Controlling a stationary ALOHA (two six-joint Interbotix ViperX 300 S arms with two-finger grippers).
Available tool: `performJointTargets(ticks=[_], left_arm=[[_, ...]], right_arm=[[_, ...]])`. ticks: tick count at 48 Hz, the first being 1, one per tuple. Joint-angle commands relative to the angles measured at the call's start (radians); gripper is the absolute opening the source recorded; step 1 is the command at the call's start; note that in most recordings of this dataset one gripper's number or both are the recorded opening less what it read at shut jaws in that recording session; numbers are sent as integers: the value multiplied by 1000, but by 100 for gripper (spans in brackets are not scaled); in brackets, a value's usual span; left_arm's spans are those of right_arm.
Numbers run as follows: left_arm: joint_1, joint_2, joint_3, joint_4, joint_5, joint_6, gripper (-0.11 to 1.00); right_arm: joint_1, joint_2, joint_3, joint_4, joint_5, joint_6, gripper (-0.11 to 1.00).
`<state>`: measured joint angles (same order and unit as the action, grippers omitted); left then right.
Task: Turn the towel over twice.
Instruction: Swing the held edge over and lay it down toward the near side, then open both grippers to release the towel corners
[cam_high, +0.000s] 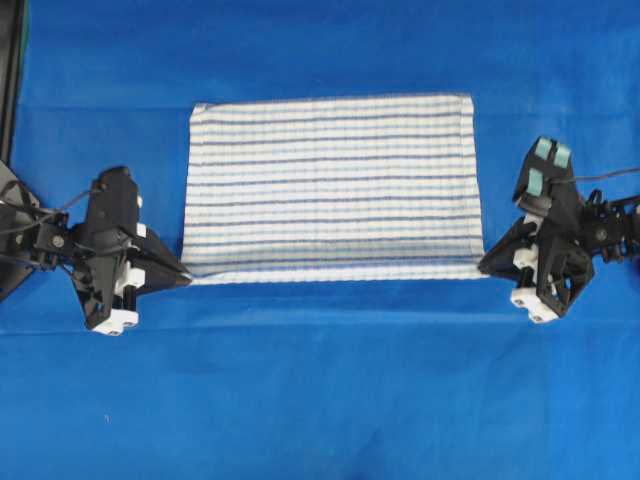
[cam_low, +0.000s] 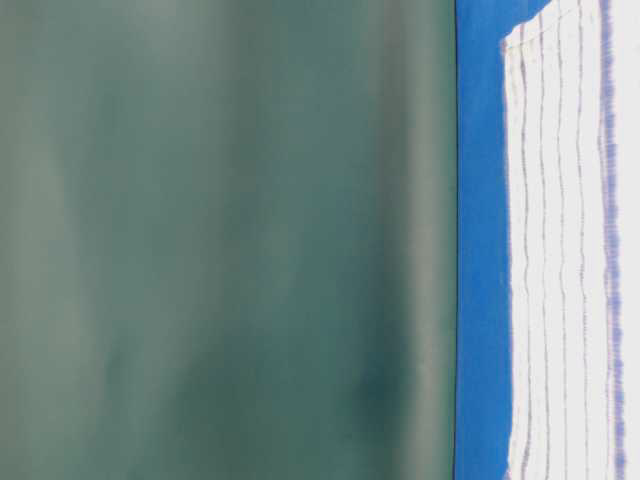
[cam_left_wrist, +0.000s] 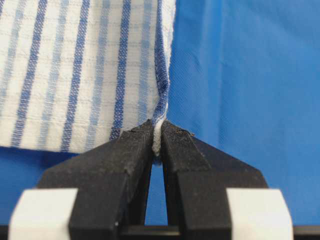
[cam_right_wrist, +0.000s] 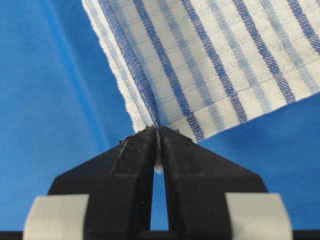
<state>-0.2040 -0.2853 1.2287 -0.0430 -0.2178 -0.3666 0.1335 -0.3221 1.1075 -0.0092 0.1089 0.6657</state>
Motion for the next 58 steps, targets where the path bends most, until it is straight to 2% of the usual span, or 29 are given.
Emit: performJointTargets(ticks=[1, 7, 19, 40, 42, 47, 49, 52, 58], left_arm=[[-34, 14, -20, 2, -2, -14, 3], [-63, 26, -28, 3, 2, -26, 3], [-67, 26, -29, 3, 5, -25, 3], [-26, 21, -29, 6, 6, -12, 3], [-26, 21, -29, 6, 5, -12, 3], [-26, 15, -32, 6, 6, -15, 4], [-26, 9, -35, 6, 6, -17, 9], [-26, 0, -40, 6, 6, -18, 22], [-26, -29, -49, 6, 31, -9, 61]], right_arm=[[28, 12, -23, 2, 0, 2, 5], [52, 34, -38, 2, 2, 3, 5], [61, 51, -54, 3, 5, 3, 5], [61, 51, -57, 2, 6, 3, 7], [61, 51, -58, 2, 5, 3, 12], [60, 48, -72, -5, 9, 0, 43], [60, 43, -80, -11, 14, 0, 55], [60, 34, -87, -23, 26, -2, 67], [60, 0, -104, -46, 74, -2, 63]])
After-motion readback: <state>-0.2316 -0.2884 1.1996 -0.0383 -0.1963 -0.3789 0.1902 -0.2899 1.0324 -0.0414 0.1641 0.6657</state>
